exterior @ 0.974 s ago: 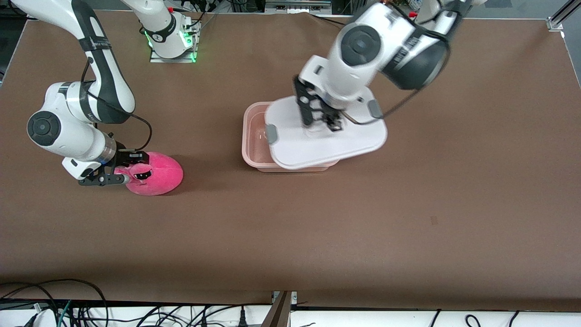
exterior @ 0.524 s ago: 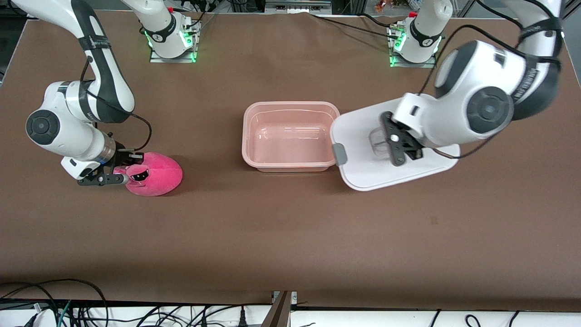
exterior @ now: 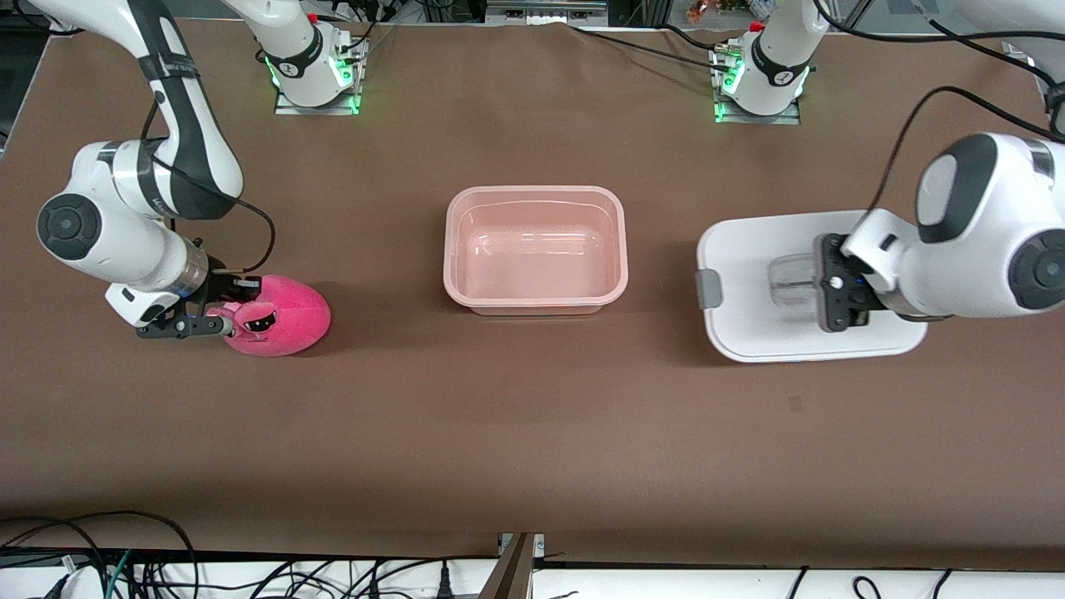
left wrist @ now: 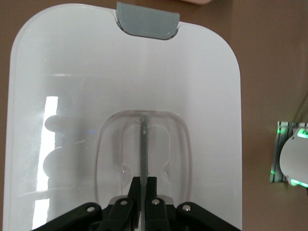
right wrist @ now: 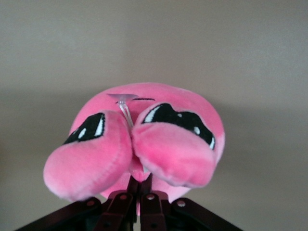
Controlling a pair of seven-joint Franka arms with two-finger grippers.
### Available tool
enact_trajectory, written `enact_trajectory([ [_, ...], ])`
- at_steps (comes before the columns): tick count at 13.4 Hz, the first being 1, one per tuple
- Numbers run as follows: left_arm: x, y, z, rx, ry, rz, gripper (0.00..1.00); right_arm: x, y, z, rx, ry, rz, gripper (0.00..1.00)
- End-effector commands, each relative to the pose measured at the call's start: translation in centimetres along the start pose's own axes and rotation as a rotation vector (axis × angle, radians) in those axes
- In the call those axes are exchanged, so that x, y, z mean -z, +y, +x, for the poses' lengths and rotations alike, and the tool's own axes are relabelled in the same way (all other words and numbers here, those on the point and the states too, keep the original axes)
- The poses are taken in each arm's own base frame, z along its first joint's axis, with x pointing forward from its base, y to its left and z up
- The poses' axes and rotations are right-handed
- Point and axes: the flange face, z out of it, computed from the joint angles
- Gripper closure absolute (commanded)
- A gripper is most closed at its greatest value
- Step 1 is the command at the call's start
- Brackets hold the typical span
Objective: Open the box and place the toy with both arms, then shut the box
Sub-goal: 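Lift the pink plush with the right gripper and carry it toward the tub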
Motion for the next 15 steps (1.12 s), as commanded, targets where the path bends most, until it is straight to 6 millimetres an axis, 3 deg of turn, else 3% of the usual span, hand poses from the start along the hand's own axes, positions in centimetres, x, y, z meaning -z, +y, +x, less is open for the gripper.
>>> enact_trajectory([
  [1, -2.2, -2.0, -1.6, -0.117, -0.054, -0.018, 1.0, 4.5, -1.2, 0.2, 0.018, -0.028, 0.001, 1.0],
  [3, -4.8, -2.9, -2.5, -0.15, -0.05, -0.046, 1.0, 7.2, -3.8, 0.3, 0.074, -0.044, 0.004, 1.0],
  [5, -8.6, -4.2, -4.3, -0.16, -0.024, -0.08, 1.0, 9.9, -8.4, -0.1, 0.162, -0.067, 0.012, 1.0],
  [10, -13.4, -3.6, -3.6, -0.161, 0.031, -0.1, 1.0, 15.4, -19.1, -2.5, 0.373, -0.053, 0.029, 1.0],
  [13, -15.9, -3.5, -5.4, -0.118, 0.087, -0.095, 1.0, 15.3, -23.2, -4.6, 0.568, -0.097, -0.021, 1.0],
  [15, -16.2, -3.6, -6.3, -0.091, 0.128, -0.092, 1.0, 15.1, -25.4, -5.6, 0.722, -0.113, -0.071, 1.0],
])
